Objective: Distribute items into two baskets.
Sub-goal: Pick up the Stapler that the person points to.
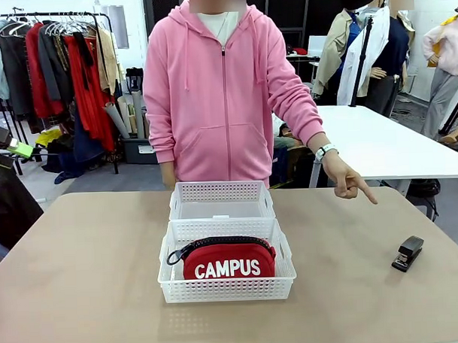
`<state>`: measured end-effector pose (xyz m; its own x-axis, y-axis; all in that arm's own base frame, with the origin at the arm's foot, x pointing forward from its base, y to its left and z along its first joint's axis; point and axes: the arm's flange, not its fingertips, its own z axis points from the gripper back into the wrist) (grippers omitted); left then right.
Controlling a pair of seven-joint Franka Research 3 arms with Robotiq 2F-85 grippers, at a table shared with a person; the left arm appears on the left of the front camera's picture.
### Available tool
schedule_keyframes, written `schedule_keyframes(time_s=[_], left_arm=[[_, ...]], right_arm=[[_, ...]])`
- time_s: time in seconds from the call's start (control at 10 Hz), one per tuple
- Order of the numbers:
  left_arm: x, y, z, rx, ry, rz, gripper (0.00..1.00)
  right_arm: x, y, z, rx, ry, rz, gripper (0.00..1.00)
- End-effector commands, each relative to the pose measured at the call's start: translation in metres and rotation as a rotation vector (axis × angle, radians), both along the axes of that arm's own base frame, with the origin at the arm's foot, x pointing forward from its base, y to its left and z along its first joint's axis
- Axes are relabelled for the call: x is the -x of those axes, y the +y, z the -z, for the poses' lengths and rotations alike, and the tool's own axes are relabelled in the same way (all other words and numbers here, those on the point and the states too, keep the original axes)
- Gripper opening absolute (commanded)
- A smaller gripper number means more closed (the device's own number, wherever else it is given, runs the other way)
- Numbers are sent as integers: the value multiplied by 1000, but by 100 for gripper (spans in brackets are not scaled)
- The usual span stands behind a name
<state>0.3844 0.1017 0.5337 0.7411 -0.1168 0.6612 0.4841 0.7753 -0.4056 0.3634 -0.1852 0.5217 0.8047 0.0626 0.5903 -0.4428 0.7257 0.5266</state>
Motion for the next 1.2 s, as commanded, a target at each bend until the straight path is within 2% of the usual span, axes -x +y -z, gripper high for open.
schedule_keyframes(time_s=[0.0, 0.7, 0.9, 1.1], left_arm=[[1, -1, 0, 9, 7, -4, 100], [1, -1, 0, 9, 7, -4, 100], [1, -1, 0, 9, 7, -4, 100], [1, -1, 0, 9, 7, -4, 100]], right_arm=[[0, 1, -1, 1, -7, -2, 100], [0, 0, 0, 0, 0, 0, 100], [-22, 18, 0, 63, 87, 47, 100], [-51, 36, 11, 155, 223, 117, 100]])
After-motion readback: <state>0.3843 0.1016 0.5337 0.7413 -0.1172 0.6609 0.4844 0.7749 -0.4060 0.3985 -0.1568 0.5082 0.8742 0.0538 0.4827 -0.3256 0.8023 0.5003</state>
